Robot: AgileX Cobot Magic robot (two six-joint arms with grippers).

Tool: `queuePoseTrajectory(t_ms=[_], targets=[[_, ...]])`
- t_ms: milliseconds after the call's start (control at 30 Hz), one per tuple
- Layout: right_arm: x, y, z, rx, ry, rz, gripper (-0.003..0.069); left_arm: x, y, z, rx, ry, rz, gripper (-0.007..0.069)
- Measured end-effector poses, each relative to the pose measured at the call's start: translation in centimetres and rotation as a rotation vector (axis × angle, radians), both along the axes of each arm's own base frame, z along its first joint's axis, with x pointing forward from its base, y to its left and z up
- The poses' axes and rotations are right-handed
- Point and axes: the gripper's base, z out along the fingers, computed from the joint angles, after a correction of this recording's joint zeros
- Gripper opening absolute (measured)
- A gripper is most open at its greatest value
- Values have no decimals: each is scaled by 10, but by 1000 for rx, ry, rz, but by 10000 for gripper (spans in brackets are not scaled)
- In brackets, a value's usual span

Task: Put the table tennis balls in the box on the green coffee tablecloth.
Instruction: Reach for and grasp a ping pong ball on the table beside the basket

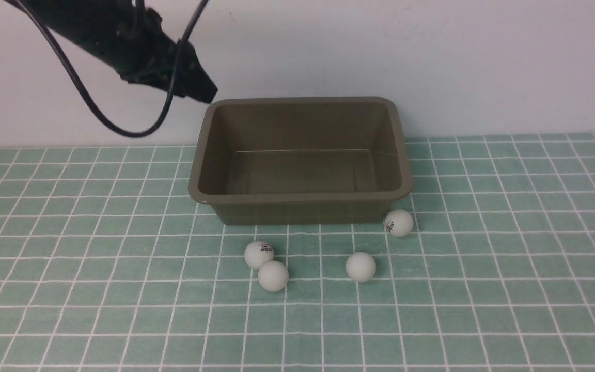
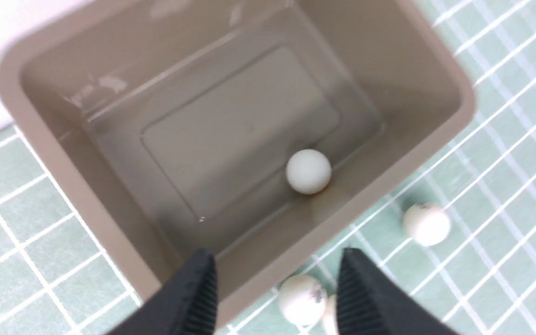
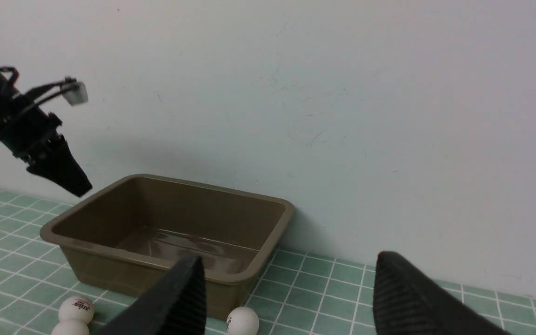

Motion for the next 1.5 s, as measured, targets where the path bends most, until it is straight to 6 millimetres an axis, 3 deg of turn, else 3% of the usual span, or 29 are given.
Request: queuePoseTrajectory(t_ms=[100,233,367,500,567,867,933,1100,1233,1433,1500], targets=[[0,-1,0,-19,0,-11,442,-14,1,22,-17,-21,25,241],[1,-2,-1,-43,0,-24,442,-18,1,27,-29,-19,45,175],[1,-2,-1,-46,1,-25,442,-27,2,36,-41,-20,70,163],[0,-2,-3,-52,18,-18,442,-60,5,45,-26,-20,72,163],[0,-1,-4,-56,28,-14,442,-84,7,37,-18,23,73,163],[0,-1,-6,-62,47,-5,442,-152,5,4,-46,114,-8,163],[0,-1,-6,-62,47,-5,442,-168,0,-12,-77,133,-77,163],[0,-1,-6,-62,47,-5,442,-191,-16,-45,-184,180,-200,163],[0,-1,-6,-63,47,-5,442,-189,-32,-72,-253,130,-233,165],[0,-1,-6,-63,47,-5,442,-159,-44,-104,-164,20,-184,242],[0,-1,-6,-63,47,-5,442,-140,-51,-126,-89,-25,-149,347]])
